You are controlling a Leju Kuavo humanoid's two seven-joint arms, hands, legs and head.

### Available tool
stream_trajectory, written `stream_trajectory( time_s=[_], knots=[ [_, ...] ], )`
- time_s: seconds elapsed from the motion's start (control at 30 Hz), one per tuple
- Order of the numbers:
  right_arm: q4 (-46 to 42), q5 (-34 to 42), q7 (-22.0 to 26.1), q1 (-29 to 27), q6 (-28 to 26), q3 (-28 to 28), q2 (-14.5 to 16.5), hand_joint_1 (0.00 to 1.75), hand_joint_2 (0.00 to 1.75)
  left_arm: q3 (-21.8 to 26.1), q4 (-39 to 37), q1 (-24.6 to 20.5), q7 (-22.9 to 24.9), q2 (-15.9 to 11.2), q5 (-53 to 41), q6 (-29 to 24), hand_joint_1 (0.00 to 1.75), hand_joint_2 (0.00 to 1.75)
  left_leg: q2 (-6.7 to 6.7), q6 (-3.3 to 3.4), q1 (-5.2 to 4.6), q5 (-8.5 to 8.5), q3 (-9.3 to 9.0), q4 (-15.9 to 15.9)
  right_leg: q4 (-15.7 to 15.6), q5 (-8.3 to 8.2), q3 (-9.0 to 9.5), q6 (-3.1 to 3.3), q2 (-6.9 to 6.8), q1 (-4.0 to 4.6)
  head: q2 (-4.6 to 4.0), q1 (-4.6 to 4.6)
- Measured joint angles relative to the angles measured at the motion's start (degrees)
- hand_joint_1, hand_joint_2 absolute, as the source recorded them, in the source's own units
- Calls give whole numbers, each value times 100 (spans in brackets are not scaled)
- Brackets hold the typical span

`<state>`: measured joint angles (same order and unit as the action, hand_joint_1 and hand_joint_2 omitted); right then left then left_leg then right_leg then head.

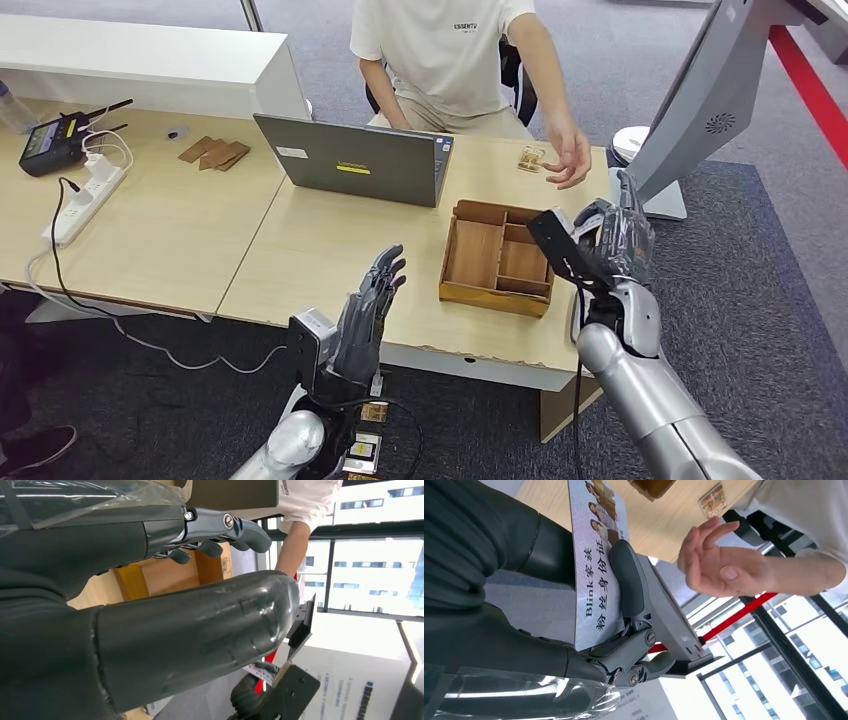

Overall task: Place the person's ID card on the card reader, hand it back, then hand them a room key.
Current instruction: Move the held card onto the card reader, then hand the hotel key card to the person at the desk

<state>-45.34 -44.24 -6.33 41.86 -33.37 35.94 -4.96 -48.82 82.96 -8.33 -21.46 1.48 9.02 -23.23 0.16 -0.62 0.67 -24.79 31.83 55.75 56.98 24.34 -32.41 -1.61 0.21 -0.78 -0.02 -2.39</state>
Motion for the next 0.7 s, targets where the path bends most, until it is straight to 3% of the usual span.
stream_trajectory(
  time_s=[0.4, 0.7],
  knots=[
    [853, -457, -428, 970, 685, 513, 473, 175, 175, -38, -186, -220, -86, 102, 44, 304, 0, 0, -2, 1, 1, 2, 3, 0, 1, 0, -4, 0, -1, 1, 0, -1],
    [1474, -514, -769, 1190, 799, 724, 615, 175, 175, -120, -334, -339, -140, 127, 110, 405, 0, 0, -3, 1, -2, 2, 3, 1, 1, 0, -4, 0, -1, 1, 0, 0]
  ],
)
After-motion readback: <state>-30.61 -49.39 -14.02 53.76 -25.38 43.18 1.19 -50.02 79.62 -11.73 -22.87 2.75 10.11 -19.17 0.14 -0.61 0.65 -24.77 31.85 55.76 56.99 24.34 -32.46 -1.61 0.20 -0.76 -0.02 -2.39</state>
